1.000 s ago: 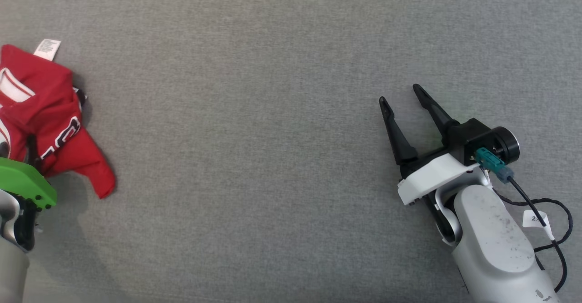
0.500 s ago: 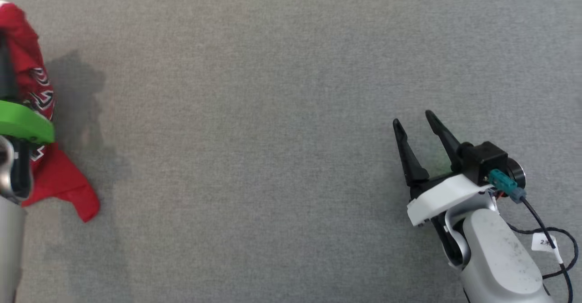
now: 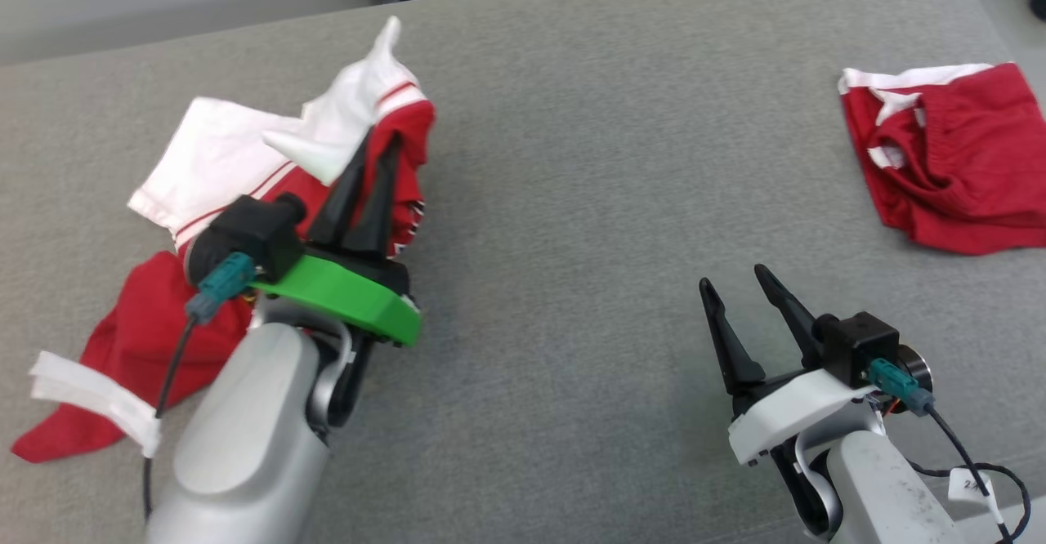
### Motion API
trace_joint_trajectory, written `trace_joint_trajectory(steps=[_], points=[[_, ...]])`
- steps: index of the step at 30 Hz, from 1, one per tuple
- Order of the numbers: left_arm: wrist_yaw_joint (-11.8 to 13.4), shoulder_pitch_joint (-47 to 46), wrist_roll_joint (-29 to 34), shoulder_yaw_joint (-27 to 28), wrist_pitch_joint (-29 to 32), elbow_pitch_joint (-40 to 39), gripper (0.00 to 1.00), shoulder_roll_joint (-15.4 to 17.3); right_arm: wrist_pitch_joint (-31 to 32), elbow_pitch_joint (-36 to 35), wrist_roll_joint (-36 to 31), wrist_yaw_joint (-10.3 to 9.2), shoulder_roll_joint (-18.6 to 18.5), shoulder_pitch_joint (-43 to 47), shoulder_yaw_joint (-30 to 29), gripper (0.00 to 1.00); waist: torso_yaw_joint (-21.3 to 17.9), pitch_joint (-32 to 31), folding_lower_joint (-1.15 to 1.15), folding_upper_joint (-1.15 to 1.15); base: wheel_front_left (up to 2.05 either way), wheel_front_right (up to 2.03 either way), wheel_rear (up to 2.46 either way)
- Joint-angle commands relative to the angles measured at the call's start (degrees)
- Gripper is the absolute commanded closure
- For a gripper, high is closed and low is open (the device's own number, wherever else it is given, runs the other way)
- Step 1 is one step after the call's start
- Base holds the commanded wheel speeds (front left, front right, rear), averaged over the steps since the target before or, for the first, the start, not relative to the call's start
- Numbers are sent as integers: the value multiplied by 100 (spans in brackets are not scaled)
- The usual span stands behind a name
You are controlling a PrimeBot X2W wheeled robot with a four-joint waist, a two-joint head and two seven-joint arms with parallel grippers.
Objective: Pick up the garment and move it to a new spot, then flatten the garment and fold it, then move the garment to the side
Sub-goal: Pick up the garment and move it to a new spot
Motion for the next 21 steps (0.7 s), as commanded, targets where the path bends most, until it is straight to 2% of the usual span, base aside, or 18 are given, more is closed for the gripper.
trace_joint_trajectory(steps=[1,5,6,7,8,13,21], points=[[7,-11,-20,-164,-21,52,100,-110,-10,-24,36,-9,-20,100,22,0,-846,-327,0,0,0,0,0],[6,-102,-89,-582,-20,311,100,-420,-10,-29,68,-9,-20,172,40,0,-1159,-318,0,0,0,0,0],[7,-127,-101,-647,-20,377,93,-481,-11,-37,80,-9,-17,192,38,0,-1204,-301,0,0,0,0,0],[7,-168,-92,-669,-20,411,66,-510,-11,-57,86,-9,-15,202,51,0,-1233,-277,0,0,0,0,0],[7,-175,-83,-701,-20,493,2,-540,-11,-73,89,-9,-17,221,48,0,-1245,-259,0,0,0,0,0],[12,-31,196,-382,-20,626,0,-599,-11,-99,74,-9,-15,244,-64,0,-1044,-226,0,0,0,0,0],[117,843,805,798,-19,475,0,-386,-11,-38,37,-9,-19,260,-279,0,-300,-408,0,0,0,0,0]])
